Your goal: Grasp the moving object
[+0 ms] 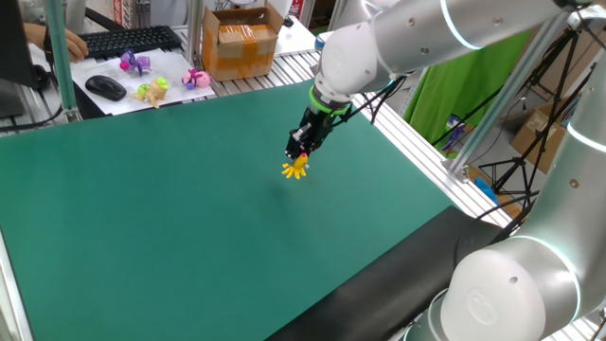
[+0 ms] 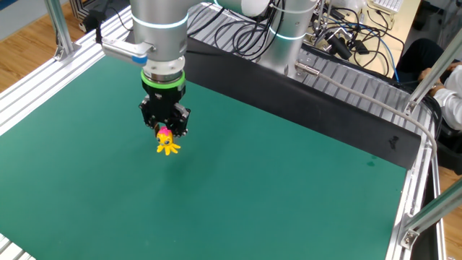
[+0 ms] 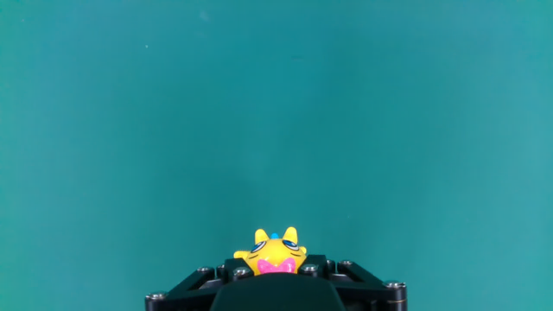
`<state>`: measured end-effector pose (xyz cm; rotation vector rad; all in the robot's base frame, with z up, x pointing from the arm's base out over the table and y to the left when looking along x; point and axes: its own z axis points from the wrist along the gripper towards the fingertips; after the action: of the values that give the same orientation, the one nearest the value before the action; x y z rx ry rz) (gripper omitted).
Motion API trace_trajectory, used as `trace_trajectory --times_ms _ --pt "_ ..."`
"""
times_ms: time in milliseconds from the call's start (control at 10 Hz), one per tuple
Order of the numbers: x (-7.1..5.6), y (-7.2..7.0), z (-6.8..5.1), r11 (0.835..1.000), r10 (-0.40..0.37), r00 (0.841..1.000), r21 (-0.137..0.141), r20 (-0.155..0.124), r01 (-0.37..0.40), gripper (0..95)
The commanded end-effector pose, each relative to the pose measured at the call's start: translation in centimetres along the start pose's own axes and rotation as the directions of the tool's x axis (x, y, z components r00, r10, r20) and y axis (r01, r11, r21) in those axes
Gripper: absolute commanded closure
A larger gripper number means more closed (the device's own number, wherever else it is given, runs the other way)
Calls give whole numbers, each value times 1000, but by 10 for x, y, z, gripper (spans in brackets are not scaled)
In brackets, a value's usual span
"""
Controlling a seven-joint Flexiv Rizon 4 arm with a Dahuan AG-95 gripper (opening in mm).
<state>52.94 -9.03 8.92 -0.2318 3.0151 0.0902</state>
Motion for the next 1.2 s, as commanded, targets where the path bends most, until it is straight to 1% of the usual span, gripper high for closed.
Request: trace_trajectory --times_ms 100,300,400,500,700,800,900,1000,1200 --pt "-2 4 -4 1000 4 1000 -1 -6 -4 950" --pt "-5 10 -5 1000 21 1000 -1 -3 -21 950" --pt "-6 13 -11 999 42 999 -5 0 -42 950" --pt "-7 15 -17 999 48 999 -7 -4 -48 950" --pt "-8 19 -27 997 78 997 -4 3 -78 950" --pt "-9 23 -32 995 103 995 -5 0 -103 950" --pt "-10 26 -35 993 121 993 -10 -12 -121 950" --pt "-12 29 -36 990 139 990 -11 -12 -139 950" --pt "-16 39 -39 984 178 984 -19 -15 -179 950"
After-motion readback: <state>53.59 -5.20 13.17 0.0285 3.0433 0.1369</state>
